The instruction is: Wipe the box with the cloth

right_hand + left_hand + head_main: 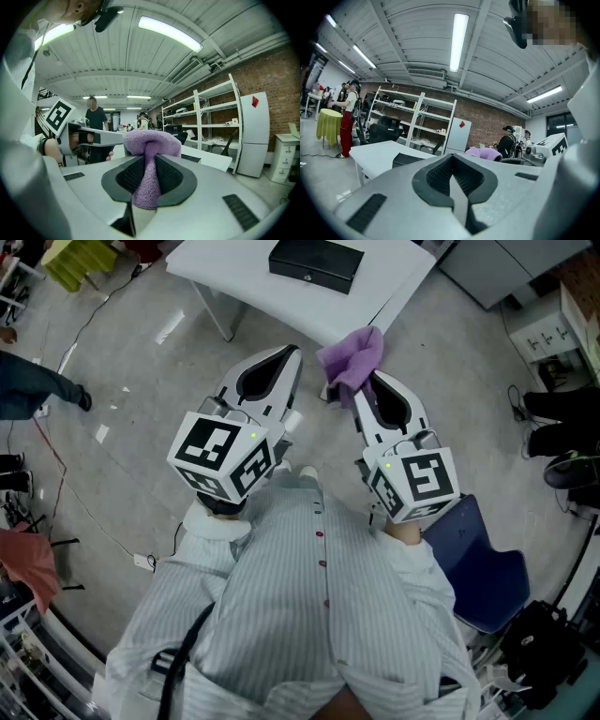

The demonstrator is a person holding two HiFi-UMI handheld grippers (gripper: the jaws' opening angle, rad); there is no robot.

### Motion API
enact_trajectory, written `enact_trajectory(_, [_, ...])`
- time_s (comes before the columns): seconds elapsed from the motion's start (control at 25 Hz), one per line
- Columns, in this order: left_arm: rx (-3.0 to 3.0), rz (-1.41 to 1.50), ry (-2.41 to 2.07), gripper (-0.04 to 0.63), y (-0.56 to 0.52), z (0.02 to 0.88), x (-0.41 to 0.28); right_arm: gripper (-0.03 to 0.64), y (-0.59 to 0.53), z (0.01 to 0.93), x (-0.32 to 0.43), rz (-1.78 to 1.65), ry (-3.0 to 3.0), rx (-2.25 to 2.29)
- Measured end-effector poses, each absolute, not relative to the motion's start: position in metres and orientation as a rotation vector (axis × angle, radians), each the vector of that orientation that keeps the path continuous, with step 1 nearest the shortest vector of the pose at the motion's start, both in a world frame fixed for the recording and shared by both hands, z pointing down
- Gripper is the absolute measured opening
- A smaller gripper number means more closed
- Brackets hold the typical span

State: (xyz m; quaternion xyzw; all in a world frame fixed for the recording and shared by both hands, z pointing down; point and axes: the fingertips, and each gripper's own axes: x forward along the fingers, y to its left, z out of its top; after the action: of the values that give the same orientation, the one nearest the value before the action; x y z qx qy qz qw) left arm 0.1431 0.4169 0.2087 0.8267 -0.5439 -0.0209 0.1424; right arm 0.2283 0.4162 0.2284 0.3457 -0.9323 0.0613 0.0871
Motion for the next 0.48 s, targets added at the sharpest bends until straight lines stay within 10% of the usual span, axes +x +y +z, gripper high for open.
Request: enact_trajectory(0.48, [2.392, -0.068, -1.599, 0.006, 0.412, 0.209, 0.159, 0.072, 0.41, 0.233, 0.257, 0.2, -2.797, 1.06])
